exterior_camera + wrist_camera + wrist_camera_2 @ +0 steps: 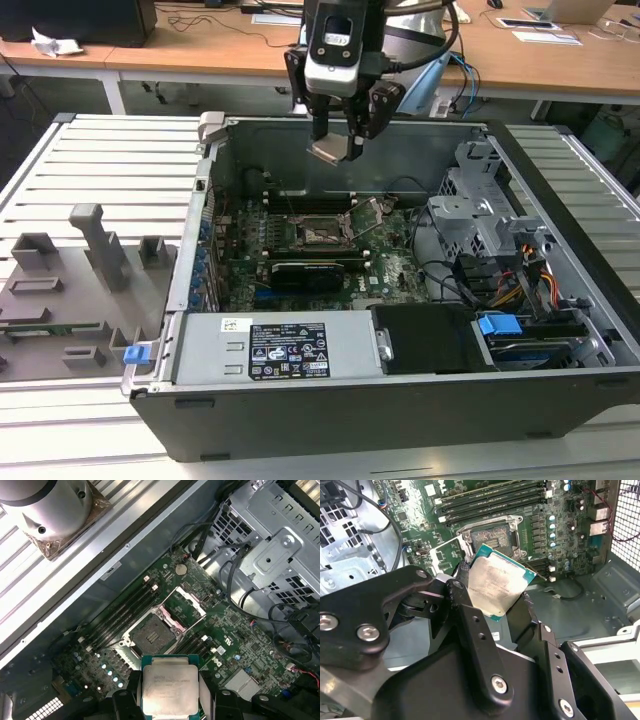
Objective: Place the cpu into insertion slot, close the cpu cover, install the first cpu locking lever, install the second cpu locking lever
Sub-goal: 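Place the cpu into insertion slot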
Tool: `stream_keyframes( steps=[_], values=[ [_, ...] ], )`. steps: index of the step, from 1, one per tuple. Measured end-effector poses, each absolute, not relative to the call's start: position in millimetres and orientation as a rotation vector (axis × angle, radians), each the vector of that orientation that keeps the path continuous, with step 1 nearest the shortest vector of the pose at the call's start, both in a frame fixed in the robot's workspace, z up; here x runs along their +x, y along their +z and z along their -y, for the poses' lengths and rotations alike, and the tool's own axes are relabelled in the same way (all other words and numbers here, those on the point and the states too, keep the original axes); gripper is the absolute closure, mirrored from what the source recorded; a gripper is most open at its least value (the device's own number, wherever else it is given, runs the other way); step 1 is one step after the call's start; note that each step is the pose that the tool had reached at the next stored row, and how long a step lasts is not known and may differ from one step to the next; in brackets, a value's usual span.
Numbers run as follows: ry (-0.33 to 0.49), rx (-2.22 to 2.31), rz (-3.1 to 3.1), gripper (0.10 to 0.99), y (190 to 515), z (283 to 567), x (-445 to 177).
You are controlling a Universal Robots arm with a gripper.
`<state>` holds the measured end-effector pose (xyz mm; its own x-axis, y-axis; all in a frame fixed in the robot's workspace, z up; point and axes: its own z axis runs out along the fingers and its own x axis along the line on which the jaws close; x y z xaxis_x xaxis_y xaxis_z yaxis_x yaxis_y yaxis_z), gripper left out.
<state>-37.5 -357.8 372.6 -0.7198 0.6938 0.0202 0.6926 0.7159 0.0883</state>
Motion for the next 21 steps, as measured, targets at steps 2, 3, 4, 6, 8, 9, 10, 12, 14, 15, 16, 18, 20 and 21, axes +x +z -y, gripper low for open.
stream_keyframes(
  steps=[2,3,4,6,8,9,10,12,14,15,16,18,20,21],
  values=[
    [0.140,1.172,-2.896,0.545,372.3,357.8,-37.5],
    [0.140,1.172,-2.896,0.545,372.1,357.8,-37.5],
    [0.140,1.172,-2.896,0.545,371.9,357.8,-37.5],
    [0.140,1.174,-2.895,0.545,371.5,357.8,-37.5],
    [0.140,1.177,-2.894,0.545,371.5,357.8,-37.5],
    [0.140,1.179,-2.893,0.545,371.4,357.8,-37.4],
    [0.140,1.185,-2.890,0.545,371.4,357.8,-37.5],
    [0.140,1.194,-2.886,0.545,371.4,357.8,-37.5],
    [0.140,1.206,-2.881,0.545,371.4,357.8,-37.5],
    [0.140,1.212,-2.878,0.545,371.3,357.8,-37.5],
    [0.140,1.218,-2.875,0.545,371.3,357.8,-37.5],
    [0.140,1.230,-2.870,0.545,371.3,357.8,-37.5],
    [0.139,1.248,-2.861,0.545,371.3,357.8,-37.5],
    [0.139,1.263,-2.855,0.545,371.2,357.8,-37.5]
  ],
)
